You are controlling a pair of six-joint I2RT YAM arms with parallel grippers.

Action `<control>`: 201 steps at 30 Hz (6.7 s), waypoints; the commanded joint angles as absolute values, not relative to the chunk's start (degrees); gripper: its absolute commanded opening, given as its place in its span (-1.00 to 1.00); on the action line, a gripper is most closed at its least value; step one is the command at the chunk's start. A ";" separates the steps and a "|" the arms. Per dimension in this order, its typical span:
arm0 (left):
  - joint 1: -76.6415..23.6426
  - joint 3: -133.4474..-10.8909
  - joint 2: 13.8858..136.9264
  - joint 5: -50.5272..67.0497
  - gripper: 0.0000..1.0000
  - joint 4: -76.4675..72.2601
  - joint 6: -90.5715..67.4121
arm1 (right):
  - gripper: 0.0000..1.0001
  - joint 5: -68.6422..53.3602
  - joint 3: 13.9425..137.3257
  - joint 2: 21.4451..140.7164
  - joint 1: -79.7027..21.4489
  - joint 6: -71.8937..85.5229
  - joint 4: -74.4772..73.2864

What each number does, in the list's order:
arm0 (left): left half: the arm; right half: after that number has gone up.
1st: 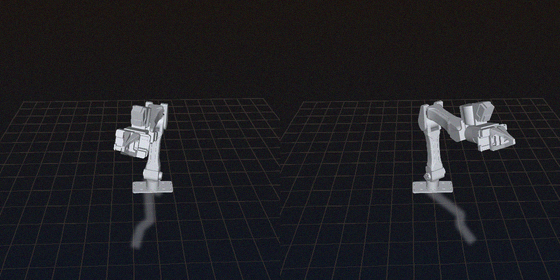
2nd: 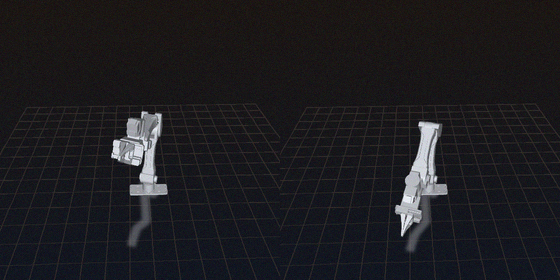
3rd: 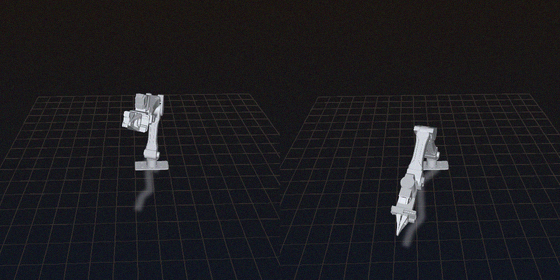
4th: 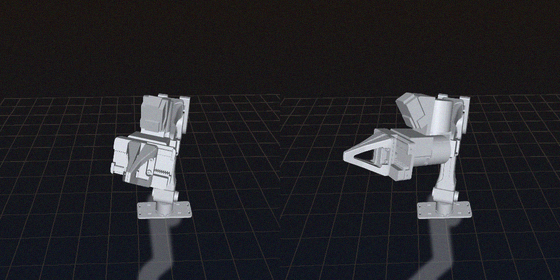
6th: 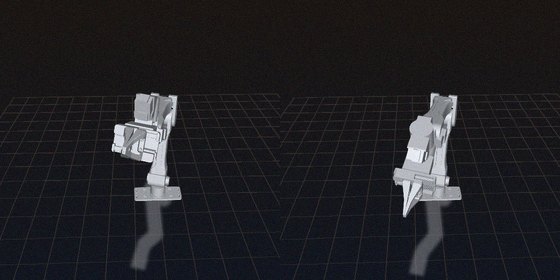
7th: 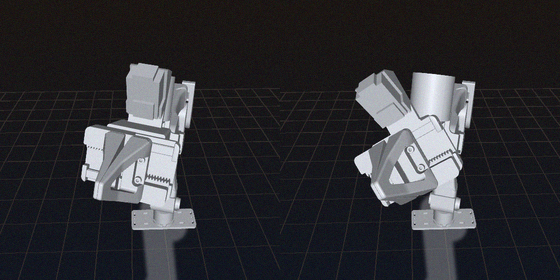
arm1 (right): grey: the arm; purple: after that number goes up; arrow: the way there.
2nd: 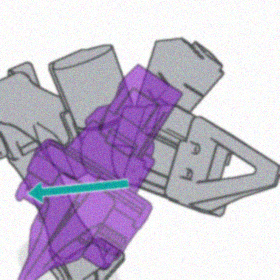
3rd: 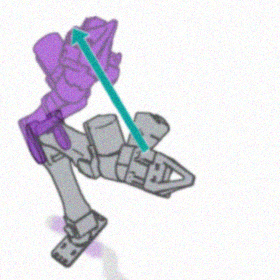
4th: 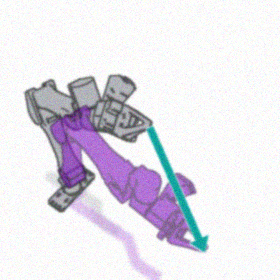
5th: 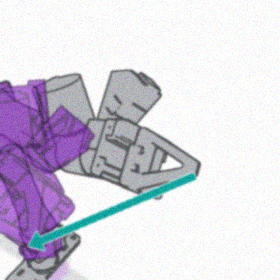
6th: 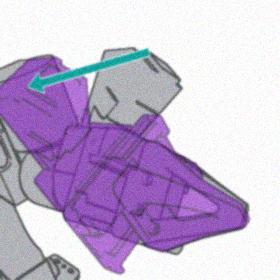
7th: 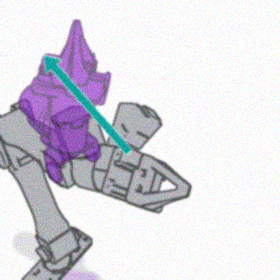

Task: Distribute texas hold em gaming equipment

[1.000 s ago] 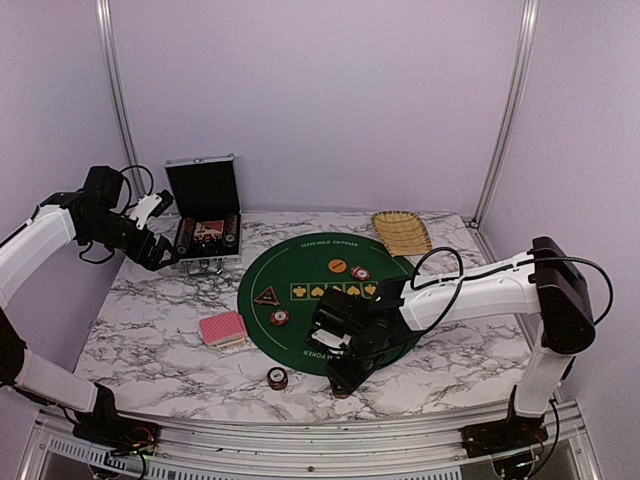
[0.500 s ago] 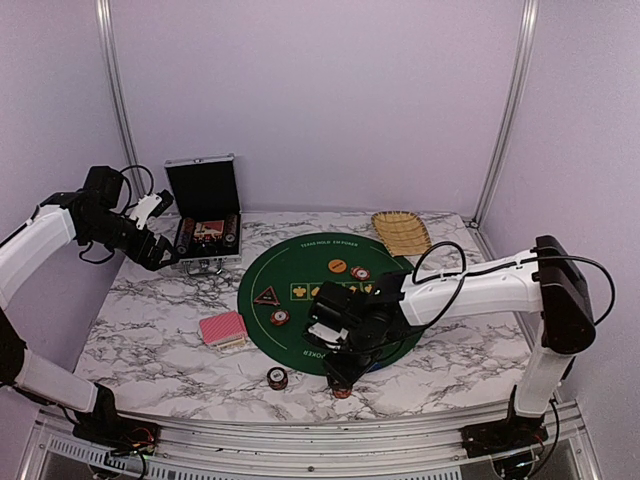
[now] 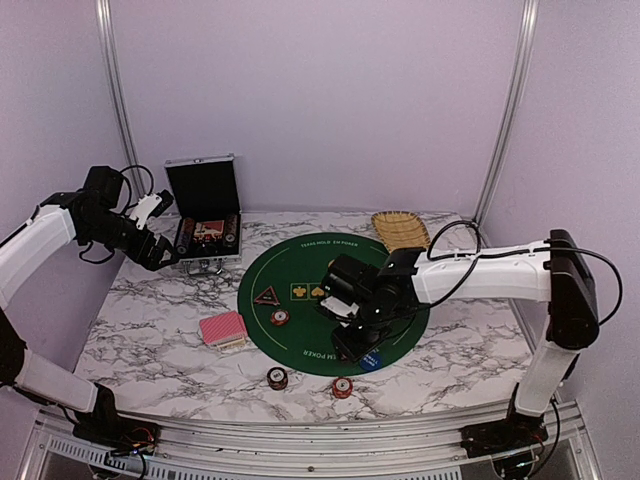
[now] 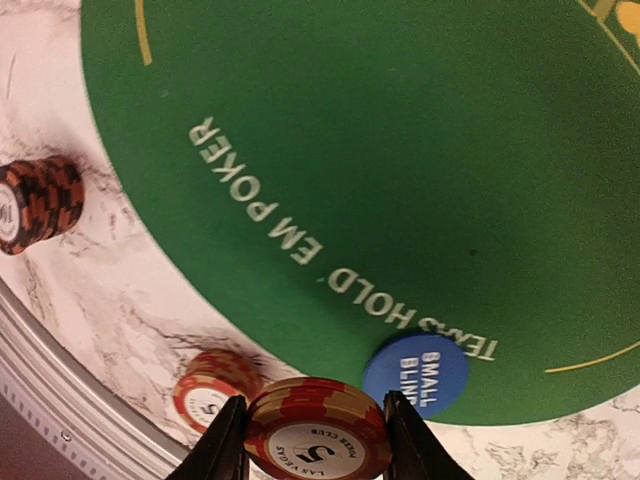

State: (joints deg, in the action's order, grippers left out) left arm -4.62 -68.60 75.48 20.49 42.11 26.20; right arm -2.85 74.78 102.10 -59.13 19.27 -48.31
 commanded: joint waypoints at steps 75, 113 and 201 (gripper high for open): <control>-4.83 -68.62 72.87 20.11 0.98 44.23 27.60 | 0.67 -1.40 100.31 118.01 -70.28 16.48 -48.76; -4.83 -70.09 72.95 19.72 0.98 45.00 27.85 | 0.11 -1.73 103.47 127.32 -70.71 15.03 -47.56; -4.83 -69.44 72.08 19.11 0.98 45.53 28.92 | 0.09 -2.93 111.62 133.13 -57.78 11.66 -46.31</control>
